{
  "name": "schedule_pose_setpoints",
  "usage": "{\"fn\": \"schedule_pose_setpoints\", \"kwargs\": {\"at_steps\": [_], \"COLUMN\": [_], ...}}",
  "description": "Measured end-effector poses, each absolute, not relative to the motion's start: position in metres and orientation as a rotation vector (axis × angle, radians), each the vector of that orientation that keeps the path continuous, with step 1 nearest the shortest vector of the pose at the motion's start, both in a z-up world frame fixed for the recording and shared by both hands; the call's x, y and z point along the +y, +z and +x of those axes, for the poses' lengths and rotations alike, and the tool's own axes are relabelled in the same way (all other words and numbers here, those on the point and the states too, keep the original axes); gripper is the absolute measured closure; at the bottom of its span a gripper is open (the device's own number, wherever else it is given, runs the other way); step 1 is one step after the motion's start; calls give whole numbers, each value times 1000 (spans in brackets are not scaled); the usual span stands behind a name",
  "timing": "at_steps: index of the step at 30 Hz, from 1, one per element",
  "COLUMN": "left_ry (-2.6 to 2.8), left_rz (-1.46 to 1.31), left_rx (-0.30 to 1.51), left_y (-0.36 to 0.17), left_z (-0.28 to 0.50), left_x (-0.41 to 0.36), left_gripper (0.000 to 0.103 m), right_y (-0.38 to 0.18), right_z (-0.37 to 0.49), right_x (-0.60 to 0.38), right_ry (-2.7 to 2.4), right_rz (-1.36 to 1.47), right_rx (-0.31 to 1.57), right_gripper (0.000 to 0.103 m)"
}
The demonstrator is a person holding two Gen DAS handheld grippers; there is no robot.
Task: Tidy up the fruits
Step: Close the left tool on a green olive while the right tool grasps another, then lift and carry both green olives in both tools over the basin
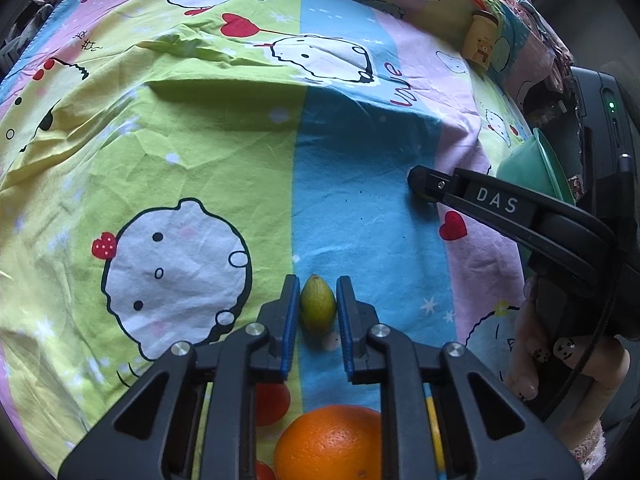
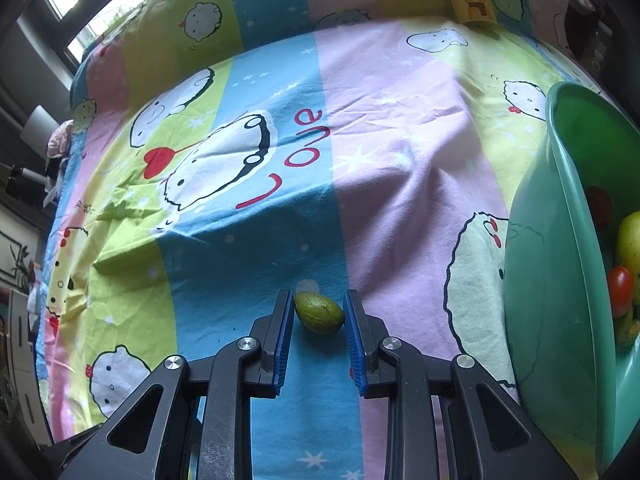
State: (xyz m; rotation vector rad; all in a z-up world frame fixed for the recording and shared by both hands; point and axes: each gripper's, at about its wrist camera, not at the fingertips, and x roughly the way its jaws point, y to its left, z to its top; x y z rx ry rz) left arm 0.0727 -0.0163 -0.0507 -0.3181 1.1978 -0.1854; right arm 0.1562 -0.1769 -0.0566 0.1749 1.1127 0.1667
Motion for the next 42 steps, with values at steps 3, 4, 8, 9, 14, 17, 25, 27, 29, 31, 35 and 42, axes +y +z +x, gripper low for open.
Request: {"fn": "schedule_pose_setpoints", "kwargs": {"at_steps": [3,4,8,9,14,17,25,27,29,31,35,42], "left_ry": [-191,-189,-195,-197,-195,-194,-187,-190,-195,-193,-194,-195], "left_rz": [-317,-315,-314,-316,-330,-338,-351,-354,-355,-354,-350,-333], "left_rx": [1197,1195,1179,1176,1162,1147,1069,1055,1047,1038,1019,985], "left_y": [-50,-50,-46,-46,-42,-38,-22,-20,-18,-16,-12,-3], "left_z": [73,73,72,72,70,69,61,60,60,61,60,60], "left_x": [-18,-18,-19,-18,-16,-14,-10,-10,-11,-12,-14,-19], "left_gripper": [85,85,85,85,85,85,85,85,85,85,85,85], "right_y": [-57,-57,-57,-57,-52,-46,-31,-27,-22,-17,-12,-3], "right_z": [156,156,156,156,150,146,131,124,118,114,109,104], "right_x": [-177,-178,-180,-180,-181,-182,-186,-187,-189,-190,-194,-204], "right_ry": [168,169,172,172,184,206,239,244,262,281,291,291], "right_rz": [182,186,197,198,213,230,269,272,279,284,298,334], "right_rx": [1114,1115,1117,1118,1109,1091,1046,1031,1012,997,978,948], "right_gripper": [76,76,76,76,76,76,76,76,76,76,76,76]}}
